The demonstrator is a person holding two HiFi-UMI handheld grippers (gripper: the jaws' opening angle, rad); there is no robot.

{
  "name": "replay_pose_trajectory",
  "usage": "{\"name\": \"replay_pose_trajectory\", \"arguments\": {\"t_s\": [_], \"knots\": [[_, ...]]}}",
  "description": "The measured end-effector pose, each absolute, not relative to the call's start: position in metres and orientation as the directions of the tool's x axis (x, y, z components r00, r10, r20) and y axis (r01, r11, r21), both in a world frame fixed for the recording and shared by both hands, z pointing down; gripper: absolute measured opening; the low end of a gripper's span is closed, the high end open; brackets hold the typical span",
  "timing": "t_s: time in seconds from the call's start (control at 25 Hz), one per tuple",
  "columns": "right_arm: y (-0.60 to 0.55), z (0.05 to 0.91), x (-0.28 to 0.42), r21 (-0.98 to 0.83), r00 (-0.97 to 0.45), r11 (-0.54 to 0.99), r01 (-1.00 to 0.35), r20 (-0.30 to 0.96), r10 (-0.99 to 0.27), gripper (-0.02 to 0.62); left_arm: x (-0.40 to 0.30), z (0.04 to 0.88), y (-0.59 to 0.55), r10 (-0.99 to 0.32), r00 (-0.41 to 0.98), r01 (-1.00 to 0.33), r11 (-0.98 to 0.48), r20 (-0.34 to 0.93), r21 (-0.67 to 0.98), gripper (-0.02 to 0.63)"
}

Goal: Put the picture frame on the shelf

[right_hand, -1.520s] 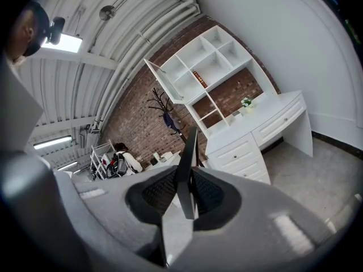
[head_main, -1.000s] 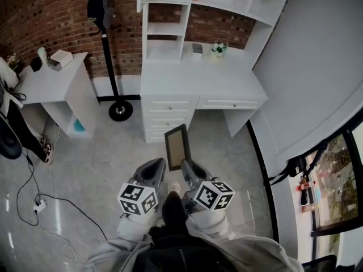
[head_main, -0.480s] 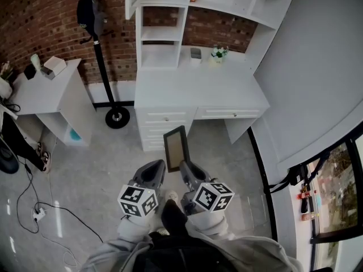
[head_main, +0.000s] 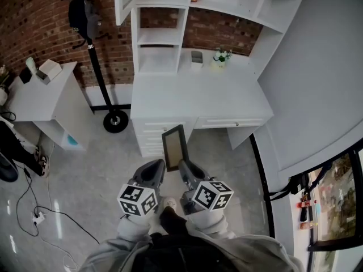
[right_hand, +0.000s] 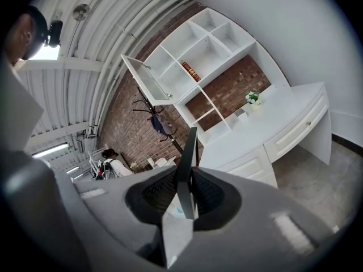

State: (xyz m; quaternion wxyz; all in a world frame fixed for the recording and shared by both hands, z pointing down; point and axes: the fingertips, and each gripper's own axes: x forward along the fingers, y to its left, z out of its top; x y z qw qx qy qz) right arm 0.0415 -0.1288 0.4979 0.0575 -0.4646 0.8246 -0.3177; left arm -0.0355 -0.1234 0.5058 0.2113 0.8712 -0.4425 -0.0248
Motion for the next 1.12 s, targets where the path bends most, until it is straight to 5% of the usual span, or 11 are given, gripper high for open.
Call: {"name": "replay_pose_trajectory", "arguments": {"t_s": [1.12], "knots": [[-0.305,0.501,0.082,-0.58,-0.606,0.428,-0.693,0.147,-0.782,0.067,-0.014,0.511,-0.293,-0.837,0.535,-0.806,-0.462,0.119,0.37,0.003]]}}
